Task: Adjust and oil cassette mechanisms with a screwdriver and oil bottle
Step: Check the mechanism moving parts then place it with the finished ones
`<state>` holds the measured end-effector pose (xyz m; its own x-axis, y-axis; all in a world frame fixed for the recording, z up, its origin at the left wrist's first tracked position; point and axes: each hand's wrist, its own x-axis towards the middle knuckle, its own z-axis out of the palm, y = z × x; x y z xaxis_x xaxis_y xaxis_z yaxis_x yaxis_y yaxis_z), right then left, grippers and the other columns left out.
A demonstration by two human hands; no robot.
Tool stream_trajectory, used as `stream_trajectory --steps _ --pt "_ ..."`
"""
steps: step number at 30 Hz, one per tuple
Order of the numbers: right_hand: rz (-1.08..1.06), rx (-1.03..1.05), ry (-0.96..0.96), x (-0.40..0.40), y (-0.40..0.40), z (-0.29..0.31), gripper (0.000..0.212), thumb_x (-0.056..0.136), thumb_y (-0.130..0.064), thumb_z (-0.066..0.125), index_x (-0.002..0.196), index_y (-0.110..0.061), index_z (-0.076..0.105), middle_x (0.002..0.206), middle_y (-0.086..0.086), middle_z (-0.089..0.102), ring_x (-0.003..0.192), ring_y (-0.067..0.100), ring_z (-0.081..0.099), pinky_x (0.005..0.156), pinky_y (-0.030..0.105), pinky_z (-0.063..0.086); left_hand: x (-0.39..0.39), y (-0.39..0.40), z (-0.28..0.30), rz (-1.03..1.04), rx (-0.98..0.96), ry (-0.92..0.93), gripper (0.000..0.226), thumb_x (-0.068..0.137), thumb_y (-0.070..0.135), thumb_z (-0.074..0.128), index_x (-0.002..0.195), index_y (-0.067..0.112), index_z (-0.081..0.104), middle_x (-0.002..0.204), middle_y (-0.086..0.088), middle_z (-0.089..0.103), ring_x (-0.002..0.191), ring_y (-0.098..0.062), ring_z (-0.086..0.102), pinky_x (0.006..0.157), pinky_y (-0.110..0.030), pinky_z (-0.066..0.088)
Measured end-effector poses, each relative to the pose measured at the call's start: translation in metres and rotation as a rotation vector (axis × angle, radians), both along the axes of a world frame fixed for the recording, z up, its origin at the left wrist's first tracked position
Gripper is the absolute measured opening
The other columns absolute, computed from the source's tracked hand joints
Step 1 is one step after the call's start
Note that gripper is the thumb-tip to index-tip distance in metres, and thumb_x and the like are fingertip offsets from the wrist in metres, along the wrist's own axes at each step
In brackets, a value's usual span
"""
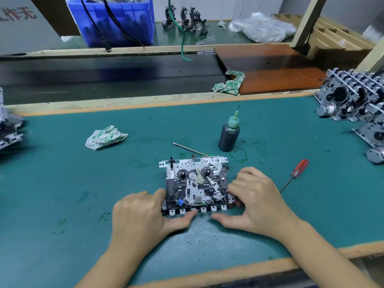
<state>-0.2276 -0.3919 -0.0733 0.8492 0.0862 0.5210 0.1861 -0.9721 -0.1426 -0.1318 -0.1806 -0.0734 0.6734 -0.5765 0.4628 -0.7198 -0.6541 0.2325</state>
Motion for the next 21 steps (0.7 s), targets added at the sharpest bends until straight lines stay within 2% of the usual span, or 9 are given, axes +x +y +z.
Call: stream_trajectory --steps 3,6,8,11,13,16,19,21 --pt "0.010 0.024 -0.003 -0.0007 0.0009 0.0023 0.057 0.071 -0.062 0.064 0.052 -0.014 0.039 0.051 -0.005 0.031 0.054 0.016 0.027 0.066 0.029 0.041 0.0016 0.0005 0.0002 -0.018 0.008 0.025 0.066 0.064 0.074 0.048 0.042 0.012 0.045 0.034 -0.002 0.033 0.028 -0.020 0.039 0.035 -0.021 0.025" --pt "-0.063 -0.013 -0.025 0.0001 0.0069 -0.0007 0.054 0.075 -0.058 0.060 0.050 -0.013 0.040 0.047 -0.003 0.036 0.049 0.018 0.034 0.060 0.028 0.043 0.0055 0.0013 0.0023 -0.085 -0.019 0.091 0.073 0.063 0.083 0.043 0.044 0.013 0.042 0.035 -0.001 0.038 0.030 -0.021 0.043 0.033 -0.027 0.032" --pt "-0.076 -0.005 -0.026 -0.0003 0.0062 -0.0008 0.054 0.076 -0.059 0.058 0.051 -0.015 0.039 0.046 -0.002 0.038 0.049 0.018 0.036 0.061 0.027 0.042 0.0067 0.0027 0.0043 -0.128 -0.029 0.155 0.074 0.055 0.086 0.046 0.046 0.013 0.038 0.035 0.001 0.038 0.031 -0.021 0.042 0.034 -0.028 0.035" --pt "-0.101 0.029 -0.003 -0.0022 0.0049 0.0011 0.056 0.070 -0.066 0.058 0.055 -0.019 0.033 0.048 -0.005 0.036 0.054 0.015 0.031 0.064 0.023 0.028 0.0060 0.0052 0.0047 -0.224 -0.024 0.201 0.071 0.052 0.085 0.052 0.046 0.016 0.036 0.035 0.002 0.037 0.031 -0.019 0.040 0.034 -0.025 0.035" --pt "-0.161 0.045 0.011 -0.0013 0.0073 0.0013 0.059 0.067 -0.068 0.058 0.050 -0.017 0.035 0.045 -0.004 0.038 0.050 0.017 0.036 0.063 0.022 0.025 0.0056 0.0058 0.0046 -0.278 -0.039 0.188 0.068 0.053 0.082 0.056 0.046 0.019 0.032 0.035 0.002 0.036 0.031 -0.018 0.039 0.033 -0.023 0.036" --pt "-0.141 0.098 0.043 -0.0014 0.0074 0.0020 0.056 0.067 -0.065 0.058 0.052 -0.017 0.036 0.049 -0.002 0.042 0.053 0.018 0.041 0.063 0.023 0.028 0.0052 0.0052 0.0063 -0.244 -0.061 0.183 0.064 0.054 0.085 0.052 0.052 0.028 0.023 0.035 0.003 0.038 0.031 -0.017 0.041 0.034 -0.026 0.039" --pt "-0.066 0.164 0.096 -0.0033 0.0049 0.0043 0.055 0.073 -0.058 0.058 0.052 -0.010 0.043 0.057 0.003 0.049 0.059 0.022 0.047 0.064 0.030 0.035 0.0059 0.0059 0.0070 -0.190 -0.045 0.219 0.077 0.062 0.092 0.037 0.046 0.017 0.033 0.035 0.003 0.039 0.032 -0.018 0.042 0.034 -0.028 0.039" --pt "-0.058 0.195 0.121 -0.0030 0.0078 0.0074 0.055 0.075 -0.056 0.058 0.051 -0.008 0.046 0.056 0.004 0.050 0.058 0.022 0.049 0.062 0.032 0.037 0.0076 0.0075 0.0088 -0.202 -0.043 0.212 0.074 0.067 0.091 0.031 0.050 0.019 0.031 0.035 0.004 0.039 0.032 -0.018 0.042 0.037 -0.026 0.037"
